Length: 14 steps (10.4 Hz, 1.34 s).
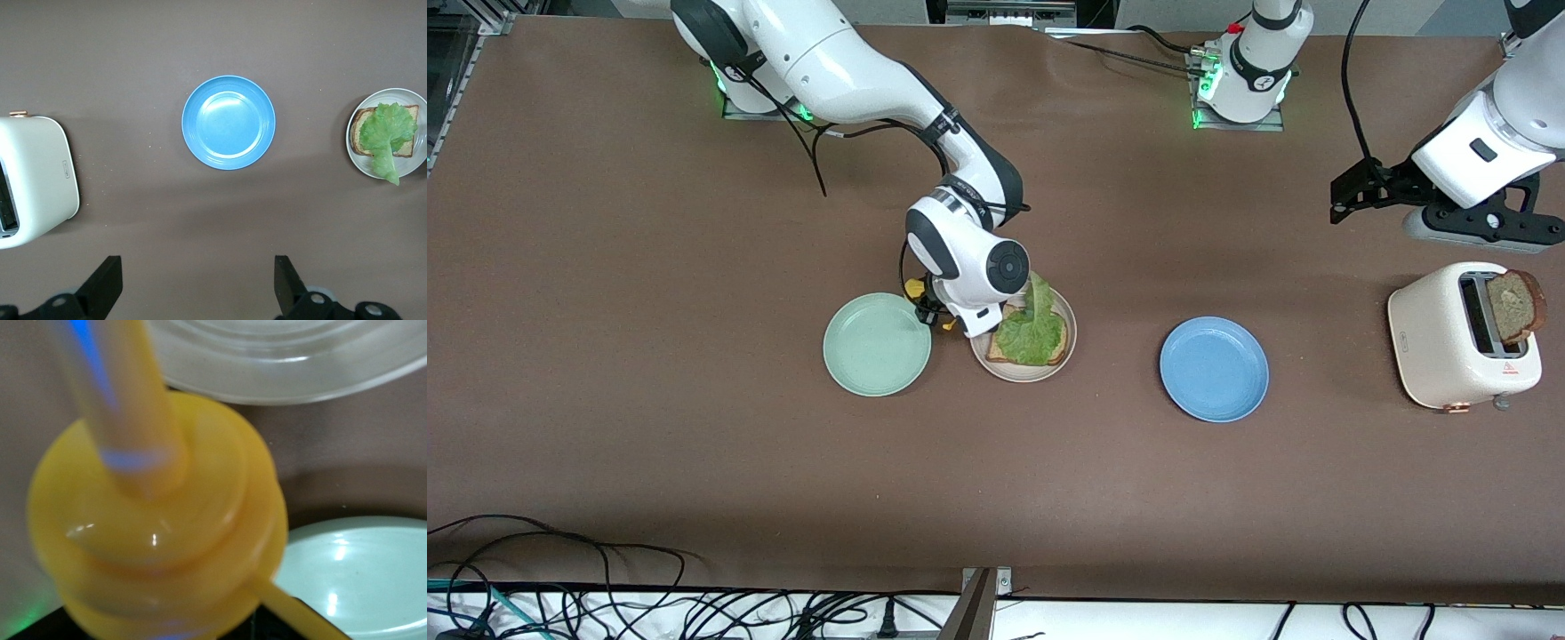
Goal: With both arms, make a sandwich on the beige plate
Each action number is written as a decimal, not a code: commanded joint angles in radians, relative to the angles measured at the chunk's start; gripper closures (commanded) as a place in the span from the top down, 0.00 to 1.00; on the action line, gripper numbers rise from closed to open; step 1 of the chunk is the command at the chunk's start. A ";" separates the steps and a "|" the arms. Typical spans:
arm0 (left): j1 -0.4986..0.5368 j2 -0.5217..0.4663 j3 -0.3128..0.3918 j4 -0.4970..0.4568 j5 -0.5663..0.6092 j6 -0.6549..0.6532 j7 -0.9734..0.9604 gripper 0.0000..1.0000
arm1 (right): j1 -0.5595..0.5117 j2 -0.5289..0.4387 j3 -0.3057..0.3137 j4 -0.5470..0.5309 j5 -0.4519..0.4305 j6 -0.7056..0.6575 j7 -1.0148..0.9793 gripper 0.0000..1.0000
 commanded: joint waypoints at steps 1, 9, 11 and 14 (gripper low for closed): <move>-0.003 0.006 -0.002 0.020 0.025 -0.007 -0.013 1.00 | 0.021 0.054 -0.020 0.074 -0.016 -0.043 -0.057 0.00; -0.003 0.006 -0.002 0.020 0.025 -0.007 -0.013 1.00 | -0.031 -0.059 -0.017 0.056 0.053 -0.091 -0.062 0.00; -0.003 0.006 -0.002 0.020 0.025 -0.007 -0.013 1.00 | -0.086 -0.150 -0.017 -0.007 0.091 -0.080 -0.070 0.00; -0.003 0.006 -0.002 0.020 0.025 -0.007 -0.013 1.00 | -0.169 -0.276 -0.015 -0.110 0.143 -0.055 -0.155 0.00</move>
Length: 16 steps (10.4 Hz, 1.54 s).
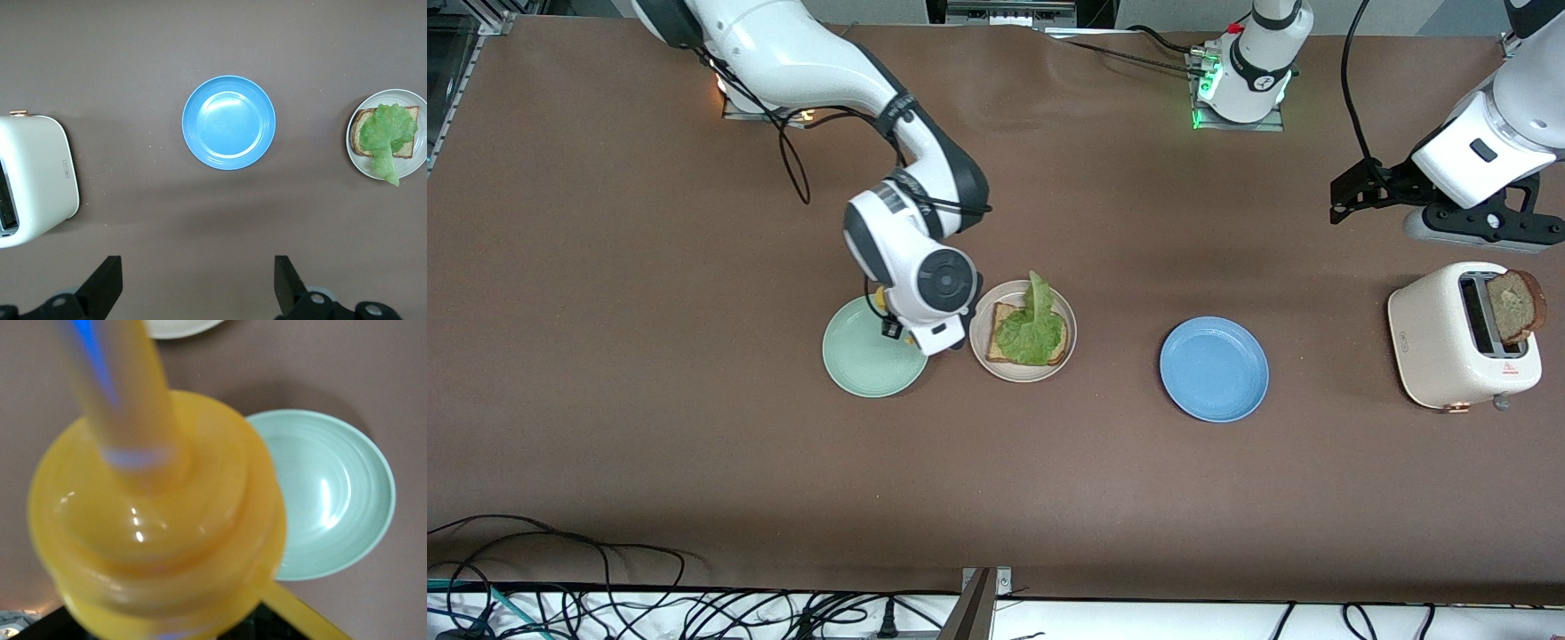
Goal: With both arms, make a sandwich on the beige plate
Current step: 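Carry the bottle back and lower it beside the mint-green plate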
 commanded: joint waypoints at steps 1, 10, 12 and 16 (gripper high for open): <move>-0.002 0.006 -0.002 0.020 0.025 -0.007 -0.010 1.00 | -0.066 -0.158 0.009 -0.168 0.038 0.027 -0.076 0.00; -0.002 0.006 -0.002 0.020 0.025 -0.007 -0.010 1.00 | -0.367 -0.512 0.004 -0.622 0.126 0.419 -0.374 0.00; -0.002 0.006 -0.002 0.020 0.025 -0.007 -0.010 1.00 | -0.429 -0.529 0.004 -0.723 0.184 0.575 -0.498 0.00; -0.002 0.006 -0.003 0.020 0.025 -0.007 -0.010 1.00 | -0.499 -0.505 -0.013 -0.831 0.391 0.763 -0.749 0.00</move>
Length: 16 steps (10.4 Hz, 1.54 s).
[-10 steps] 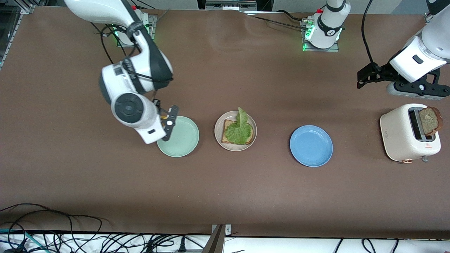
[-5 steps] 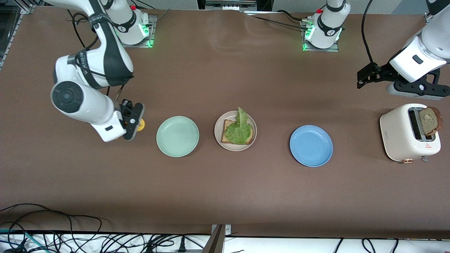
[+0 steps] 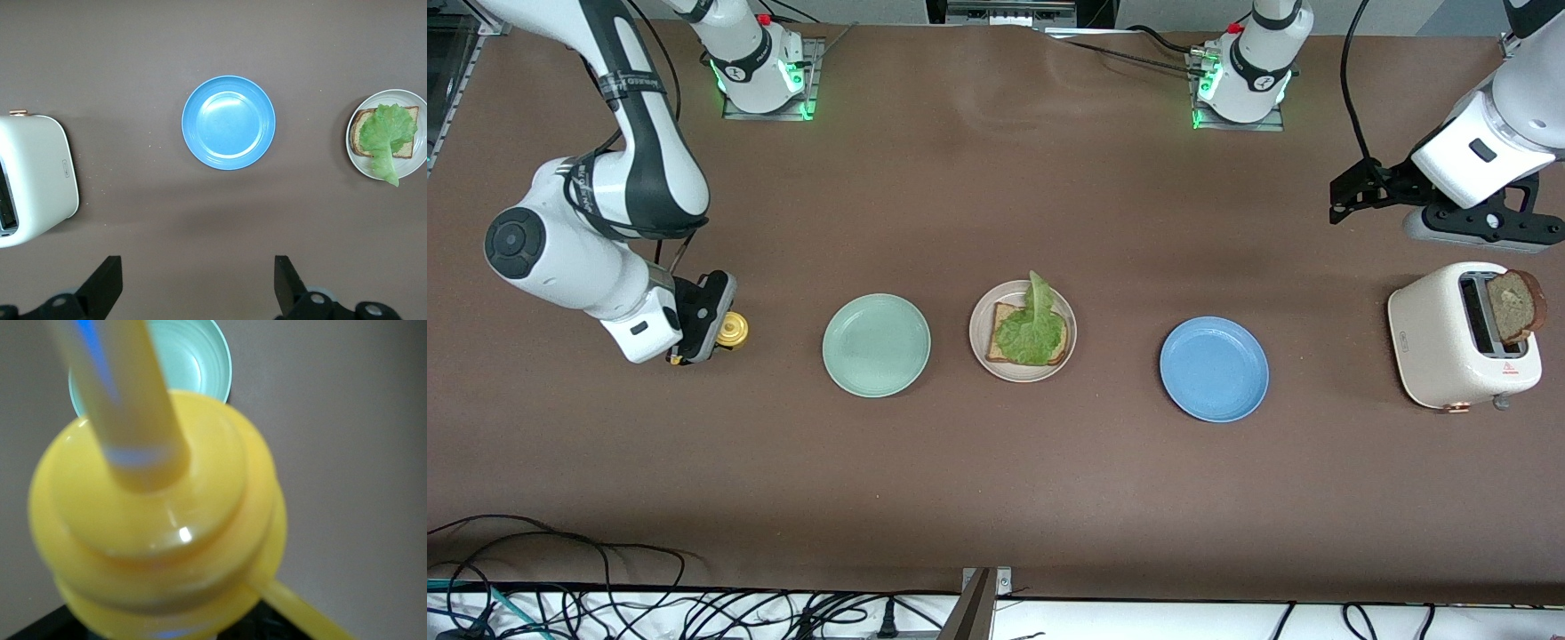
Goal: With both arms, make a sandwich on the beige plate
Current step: 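Carry the bottle back and lower it beside the mint-green plate, then set the yellow bottle upright on the table and open the right gripper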
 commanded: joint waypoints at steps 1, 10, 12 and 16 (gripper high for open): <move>-0.004 0.006 -0.002 0.020 0.025 -0.007 -0.008 1.00 | -0.041 -0.008 0.004 -0.064 0.145 0.080 -0.179 0.00; -0.004 0.006 -0.002 0.020 0.025 -0.007 -0.008 1.00 | -0.080 0.183 -0.025 -0.092 0.659 0.154 -0.753 0.00; -0.004 0.007 -0.002 0.020 0.025 -0.007 -0.008 1.00 | -0.080 0.201 -0.028 -0.090 0.664 0.157 -0.773 0.00; -0.004 0.006 -0.002 0.020 0.025 -0.007 -0.008 1.00 | -0.080 0.224 -0.029 -0.090 0.722 0.152 -0.772 0.32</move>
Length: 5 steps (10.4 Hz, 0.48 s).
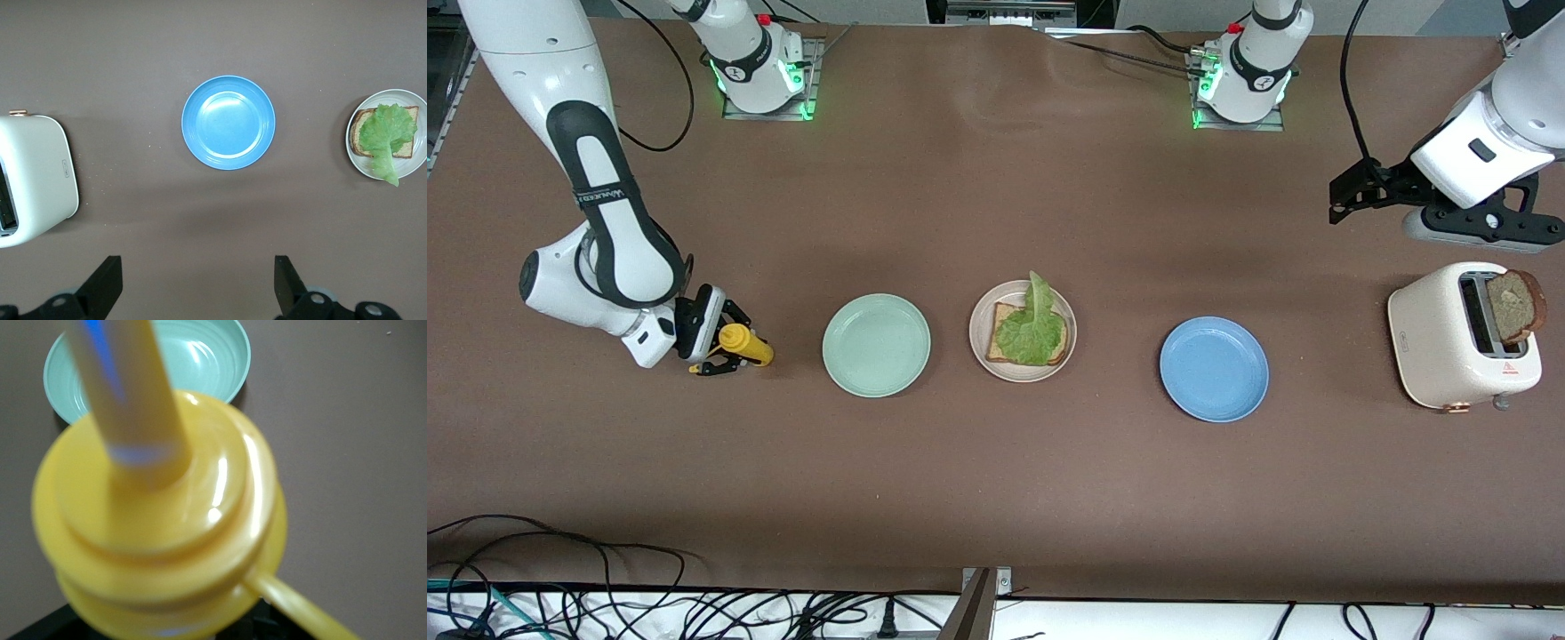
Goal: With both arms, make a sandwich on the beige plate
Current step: 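Set the yellow bottle upright on the table and open the right gripper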
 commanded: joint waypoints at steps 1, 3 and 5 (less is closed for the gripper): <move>-0.003 0.006 -0.002 0.020 0.027 -0.007 -0.008 1.00 | -0.005 0.009 0.002 0.002 0.048 -0.002 -0.032 0.41; -0.003 0.006 -0.002 0.020 0.027 -0.007 -0.008 1.00 | -0.006 0.009 0.002 0.004 0.048 -0.005 -0.022 0.45; -0.003 0.007 -0.002 0.020 0.027 -0.007 -0.008 1.00 | -0.006 0.009 0.002 0.007 0.051 -0.007 -0.017 0.62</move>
